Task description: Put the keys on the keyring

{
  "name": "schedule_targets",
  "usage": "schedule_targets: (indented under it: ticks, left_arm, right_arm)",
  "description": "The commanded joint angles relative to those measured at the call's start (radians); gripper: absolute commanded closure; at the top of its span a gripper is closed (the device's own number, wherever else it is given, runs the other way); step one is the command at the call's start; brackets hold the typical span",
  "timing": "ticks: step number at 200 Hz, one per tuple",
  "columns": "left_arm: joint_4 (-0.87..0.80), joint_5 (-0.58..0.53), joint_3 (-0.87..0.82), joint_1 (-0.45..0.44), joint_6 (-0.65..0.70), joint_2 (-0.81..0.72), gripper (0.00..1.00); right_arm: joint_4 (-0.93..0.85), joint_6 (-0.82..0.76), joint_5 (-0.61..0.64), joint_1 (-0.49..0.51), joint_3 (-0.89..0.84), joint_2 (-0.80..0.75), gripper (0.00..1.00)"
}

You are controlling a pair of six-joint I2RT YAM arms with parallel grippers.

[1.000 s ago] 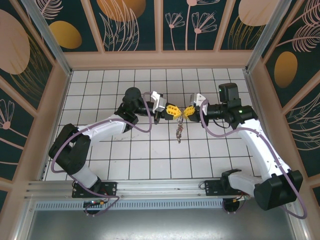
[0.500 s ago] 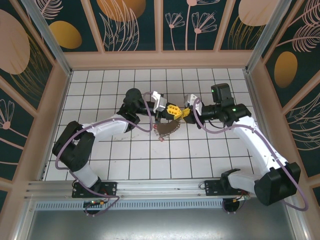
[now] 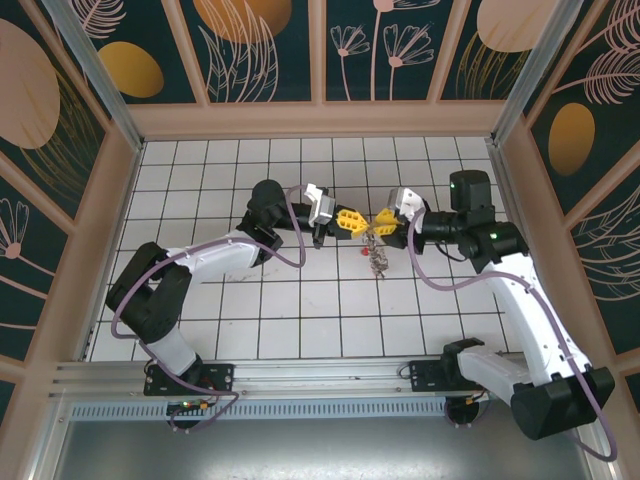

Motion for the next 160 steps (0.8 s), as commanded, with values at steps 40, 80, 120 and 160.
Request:
schedule_targets:
  ticks: [40,80,120,160]
  left_arm:
    - [0.034,-0.002,0.016,-0.005,-0.005,-0.015,1.0]
    - [0.173,-0.01,0.016,-0.006,-0.124,0.016,1.0]
    - [0.173,0.0,0.019,-0.006,-0.131,0.02,1.0]
    - [0.168,-0.001,0.032,-0.007,-0.139,0.024,1.0]
  right_arm:
    - [0.029,-0.062,-0.057,-0.001,-0.029,-0.013,0.71]
    - [0.051,-0.069,-0.074,0.0,-0.047,-0.004,0.71]
    - [0.083,-0.052,-0.086,0.002,-0.048,0.012,0.71]
    - [0.116,-0.043,-0.139,0.001,-0.042,0.023,0.74]
